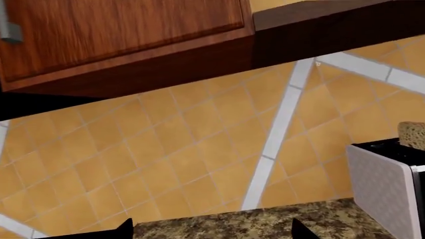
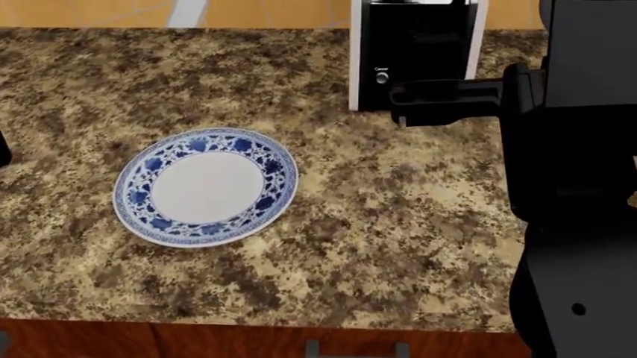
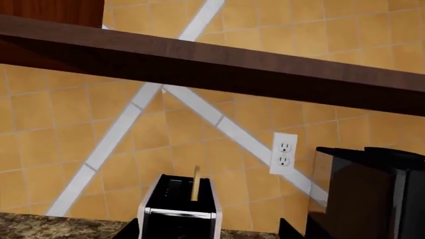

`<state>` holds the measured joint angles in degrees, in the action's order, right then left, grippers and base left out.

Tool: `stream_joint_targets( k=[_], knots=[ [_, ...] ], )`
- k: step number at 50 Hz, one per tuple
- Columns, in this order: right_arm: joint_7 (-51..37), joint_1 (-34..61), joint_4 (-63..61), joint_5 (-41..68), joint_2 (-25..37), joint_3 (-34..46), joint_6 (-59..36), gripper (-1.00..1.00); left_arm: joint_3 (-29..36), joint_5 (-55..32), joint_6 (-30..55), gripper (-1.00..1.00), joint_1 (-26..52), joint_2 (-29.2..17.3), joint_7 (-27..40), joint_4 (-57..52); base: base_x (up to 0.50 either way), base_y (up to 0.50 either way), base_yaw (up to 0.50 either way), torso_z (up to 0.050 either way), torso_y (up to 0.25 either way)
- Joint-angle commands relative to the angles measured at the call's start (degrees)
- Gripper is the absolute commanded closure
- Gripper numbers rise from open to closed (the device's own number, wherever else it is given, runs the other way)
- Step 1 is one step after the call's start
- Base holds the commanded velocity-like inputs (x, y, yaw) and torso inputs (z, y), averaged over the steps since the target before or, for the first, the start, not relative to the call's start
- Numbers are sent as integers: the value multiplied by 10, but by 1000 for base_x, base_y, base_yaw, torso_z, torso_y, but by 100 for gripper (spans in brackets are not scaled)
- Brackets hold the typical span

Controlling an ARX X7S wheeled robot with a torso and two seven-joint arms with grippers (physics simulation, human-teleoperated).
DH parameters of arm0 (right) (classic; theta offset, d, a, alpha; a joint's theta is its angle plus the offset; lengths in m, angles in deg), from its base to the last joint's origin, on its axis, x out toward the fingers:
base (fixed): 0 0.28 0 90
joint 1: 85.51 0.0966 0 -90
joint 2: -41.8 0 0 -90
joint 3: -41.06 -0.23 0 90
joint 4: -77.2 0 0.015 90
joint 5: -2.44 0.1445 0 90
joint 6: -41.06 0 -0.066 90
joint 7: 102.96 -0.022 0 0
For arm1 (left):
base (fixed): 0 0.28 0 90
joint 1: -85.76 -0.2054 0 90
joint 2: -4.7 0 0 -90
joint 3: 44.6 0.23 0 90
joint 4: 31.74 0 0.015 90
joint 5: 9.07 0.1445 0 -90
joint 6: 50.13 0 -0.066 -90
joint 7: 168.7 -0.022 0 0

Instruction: Place the toasted item on a plate.

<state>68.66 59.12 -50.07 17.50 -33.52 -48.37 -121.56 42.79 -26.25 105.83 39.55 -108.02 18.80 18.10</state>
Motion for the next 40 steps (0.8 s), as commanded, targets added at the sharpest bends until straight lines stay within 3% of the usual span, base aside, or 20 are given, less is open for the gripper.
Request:
stream_joint_targets(
  k=[1, 40],
  knots=[
    [0, 5, -5, 6, 1, 1, -6, -100, -2, -5, 10, -100, -2, -6, -1, -6, 109, 0, 0, 0, 0],
    [0, 9, -2, 17, 5, 12, 10, -100, 4, -15, 20, -100, 10, -10, 2, -2, 164, 7, 0, 0, 0]
  ],
)
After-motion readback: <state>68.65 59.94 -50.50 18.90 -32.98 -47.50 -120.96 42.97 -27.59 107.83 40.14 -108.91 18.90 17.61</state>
